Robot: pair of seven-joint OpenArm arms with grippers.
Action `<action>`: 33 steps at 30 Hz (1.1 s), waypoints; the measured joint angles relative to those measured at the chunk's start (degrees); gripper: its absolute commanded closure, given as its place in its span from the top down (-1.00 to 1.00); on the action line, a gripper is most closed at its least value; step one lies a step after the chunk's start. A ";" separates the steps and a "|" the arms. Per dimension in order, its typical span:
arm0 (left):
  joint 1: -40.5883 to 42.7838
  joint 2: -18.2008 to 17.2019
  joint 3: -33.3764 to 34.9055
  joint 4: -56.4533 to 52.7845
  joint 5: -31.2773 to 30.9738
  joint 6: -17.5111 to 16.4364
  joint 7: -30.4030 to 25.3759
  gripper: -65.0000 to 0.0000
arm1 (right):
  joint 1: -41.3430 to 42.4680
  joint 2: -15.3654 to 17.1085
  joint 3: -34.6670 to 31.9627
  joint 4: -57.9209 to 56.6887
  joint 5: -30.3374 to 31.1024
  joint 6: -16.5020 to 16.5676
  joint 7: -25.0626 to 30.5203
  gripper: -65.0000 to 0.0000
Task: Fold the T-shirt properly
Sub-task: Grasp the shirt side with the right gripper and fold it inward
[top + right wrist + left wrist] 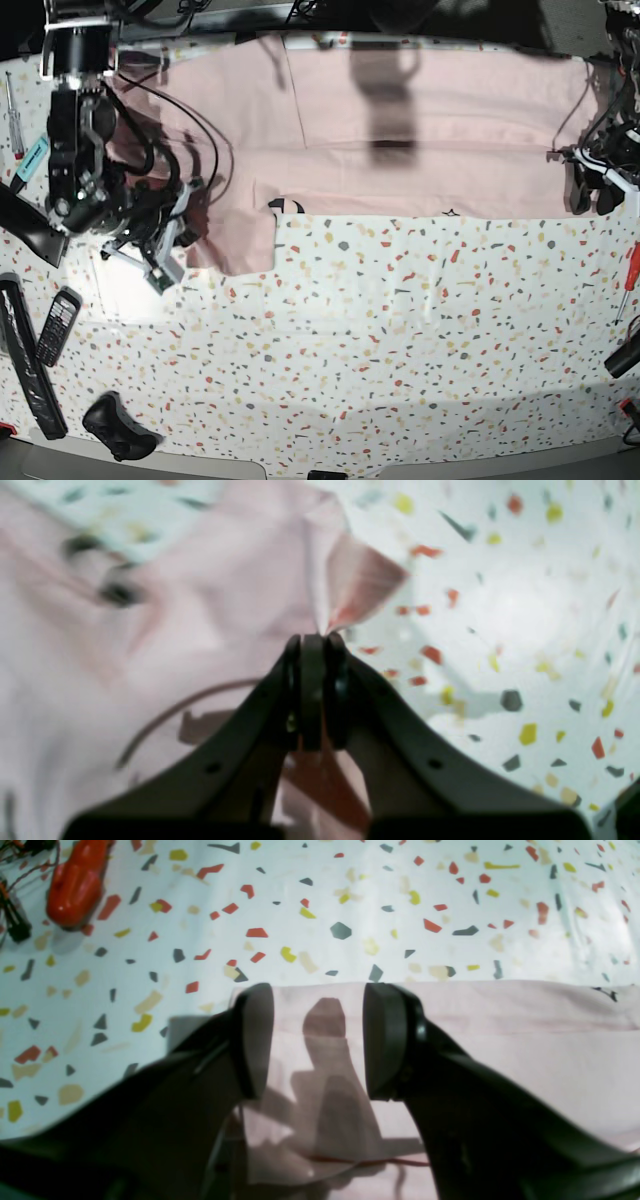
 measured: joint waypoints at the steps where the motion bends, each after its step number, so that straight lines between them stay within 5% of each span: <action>1: 0.02 0.00 0.00 0.00 -0.04 0.00 0.00 -0.15 | -1.95 0.04 0.00 3.37 0.13 0.02 -0.07 -1.00; 11: 0.00 0.00 0.00 0.00 3.02 0.00 0.00 -0.15 | -21.90 0.11 0.09 26.38 0.26 0.11 0.52 -1.00; 23: -0.02 0.00 0.00 0.00 2.95 0.02 0.00 -0.15 | -33.00 0.09 0.04 29.29 5.77 0.26 3.17 -1.00; 30: -0.02 0.00 0.00 0.00 2.95 0.00 0.00 -0.15 | -33.00 0.11 0.04 29.29 12.52 0.24 2.82 -0.21; 33: -0.02 0.00 0.00 0.00 2.95 0.00 0.00 -0.15 | -32.96 0.11 0.04 29.29 17.03 0.24 2.82 -0.18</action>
